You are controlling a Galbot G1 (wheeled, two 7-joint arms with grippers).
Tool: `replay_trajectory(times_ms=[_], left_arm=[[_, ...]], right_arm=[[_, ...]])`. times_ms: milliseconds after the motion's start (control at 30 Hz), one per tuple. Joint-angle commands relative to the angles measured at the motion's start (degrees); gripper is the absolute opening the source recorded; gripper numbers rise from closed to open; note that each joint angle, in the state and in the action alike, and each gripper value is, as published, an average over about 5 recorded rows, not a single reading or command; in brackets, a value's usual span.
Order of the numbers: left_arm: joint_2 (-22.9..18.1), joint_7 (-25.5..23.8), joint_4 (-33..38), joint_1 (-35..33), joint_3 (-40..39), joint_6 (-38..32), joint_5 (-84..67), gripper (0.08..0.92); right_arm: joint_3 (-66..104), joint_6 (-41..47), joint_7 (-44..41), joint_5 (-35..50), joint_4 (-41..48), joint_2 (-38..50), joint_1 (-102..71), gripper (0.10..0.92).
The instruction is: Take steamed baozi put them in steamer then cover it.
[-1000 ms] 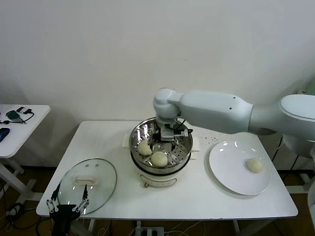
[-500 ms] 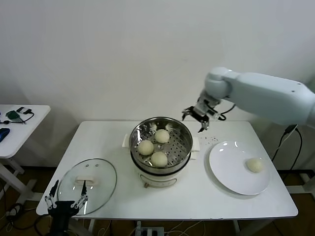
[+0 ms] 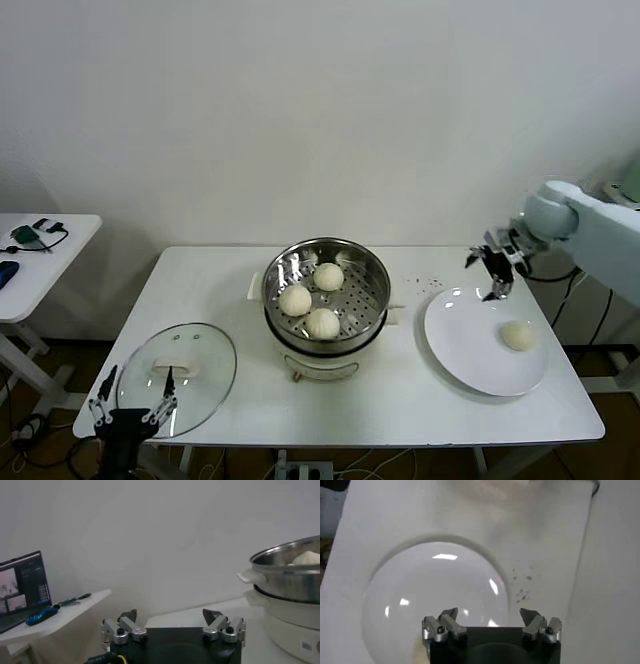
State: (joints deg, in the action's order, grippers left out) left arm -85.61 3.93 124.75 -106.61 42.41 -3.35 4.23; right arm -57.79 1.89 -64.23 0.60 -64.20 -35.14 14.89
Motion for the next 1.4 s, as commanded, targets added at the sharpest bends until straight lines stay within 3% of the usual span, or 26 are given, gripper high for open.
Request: replay_trajectory(times_ms=[33,367,933,1200,1400], left_arm=[[-0.22,-0.03,0.04,-0.44,0.32,0.02,0.23,0.823],[-0.33,0.01,-0.60,-1.06,0.95,-0.27,0.27,0.823],[-0.34,0.02,-1.27,-0.27,0.76,0.15,0.96,0.823],[-0.49,0.05,-1.35,-0.22,0.58,0.06,1.20,0.823],[-0.35,0.03,-0.99,-0.30,0.46,0.03,1.17,0.823]], right_arm=[[20.61,-0.25,-1.83,-10.74,9.61,1.62,-20.30,0.823],[25.10,-3.15,-1.18,-17.12,16.81,-3.37,-22.45,0.823],[25.97,-5.45,-1.29,-19.88,21.57,-8.53,-21.95,0.820],[25.26,-5.59,-1.75,-19.50,21.54,-8.75,-20.96,0.684],[19.93,-3.24,-1.91,-12.93,18.13,-6.13,-17.09,0.646]])
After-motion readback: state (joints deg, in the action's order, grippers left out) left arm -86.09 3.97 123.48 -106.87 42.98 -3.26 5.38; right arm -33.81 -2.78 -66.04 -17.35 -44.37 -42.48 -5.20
